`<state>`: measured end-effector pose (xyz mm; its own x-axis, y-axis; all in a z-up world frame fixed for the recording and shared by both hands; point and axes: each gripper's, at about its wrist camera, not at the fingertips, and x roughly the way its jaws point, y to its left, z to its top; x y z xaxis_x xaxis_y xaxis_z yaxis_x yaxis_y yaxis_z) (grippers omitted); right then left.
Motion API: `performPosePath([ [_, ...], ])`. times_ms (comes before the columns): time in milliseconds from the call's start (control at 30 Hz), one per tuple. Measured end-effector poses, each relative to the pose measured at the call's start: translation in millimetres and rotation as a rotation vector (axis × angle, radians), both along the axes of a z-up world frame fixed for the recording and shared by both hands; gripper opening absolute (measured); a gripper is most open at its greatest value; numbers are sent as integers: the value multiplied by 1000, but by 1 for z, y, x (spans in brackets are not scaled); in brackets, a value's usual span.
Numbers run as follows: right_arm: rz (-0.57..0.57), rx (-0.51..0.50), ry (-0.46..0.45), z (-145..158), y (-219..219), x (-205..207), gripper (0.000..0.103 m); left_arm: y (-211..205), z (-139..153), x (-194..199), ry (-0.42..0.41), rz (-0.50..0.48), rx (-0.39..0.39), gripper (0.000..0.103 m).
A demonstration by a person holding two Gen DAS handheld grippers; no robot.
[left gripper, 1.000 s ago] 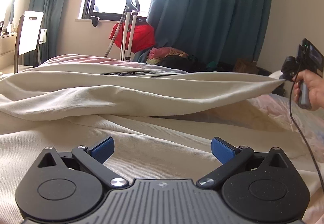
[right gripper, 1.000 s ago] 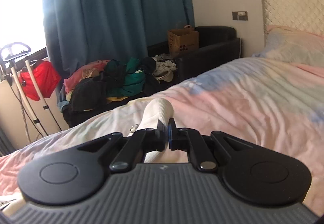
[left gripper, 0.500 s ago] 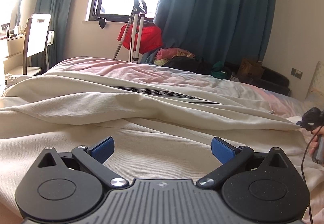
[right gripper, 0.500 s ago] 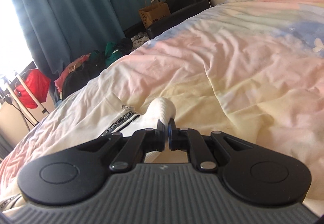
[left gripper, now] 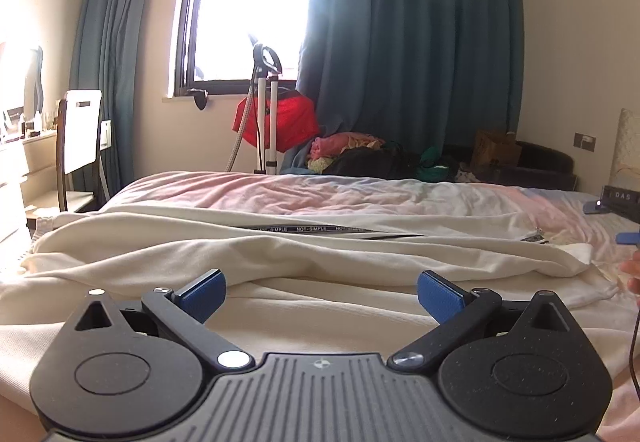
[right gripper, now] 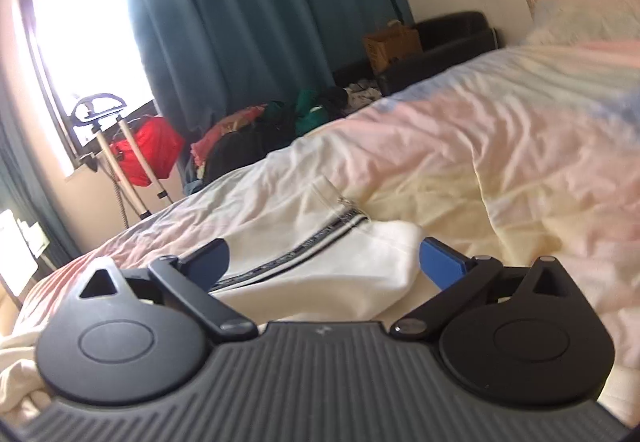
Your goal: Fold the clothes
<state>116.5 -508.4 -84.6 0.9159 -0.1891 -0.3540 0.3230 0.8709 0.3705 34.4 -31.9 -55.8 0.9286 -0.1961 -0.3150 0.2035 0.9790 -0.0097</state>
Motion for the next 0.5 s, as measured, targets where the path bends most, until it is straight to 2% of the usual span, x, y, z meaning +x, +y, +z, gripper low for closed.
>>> performPosePath([
  [67,52,7,-37,18,21,-19,103,-2,6,-15,-30,-4,11,103],
  [200,177,-127,-67,57,78,-62,103,-8,18,-41,-53,-25,19,103],
  [267,221,-146,-77,68,98,-83,103,-11,22,-54,-59,-38,22,103],
  [433,360,-167,-53,62,141,-132,103,-15,28,-80,-47,-66,14,103],
  [500,328,-234,-67,63,157,-148,103,-13,28,-85,-29,-68,4,103],
])
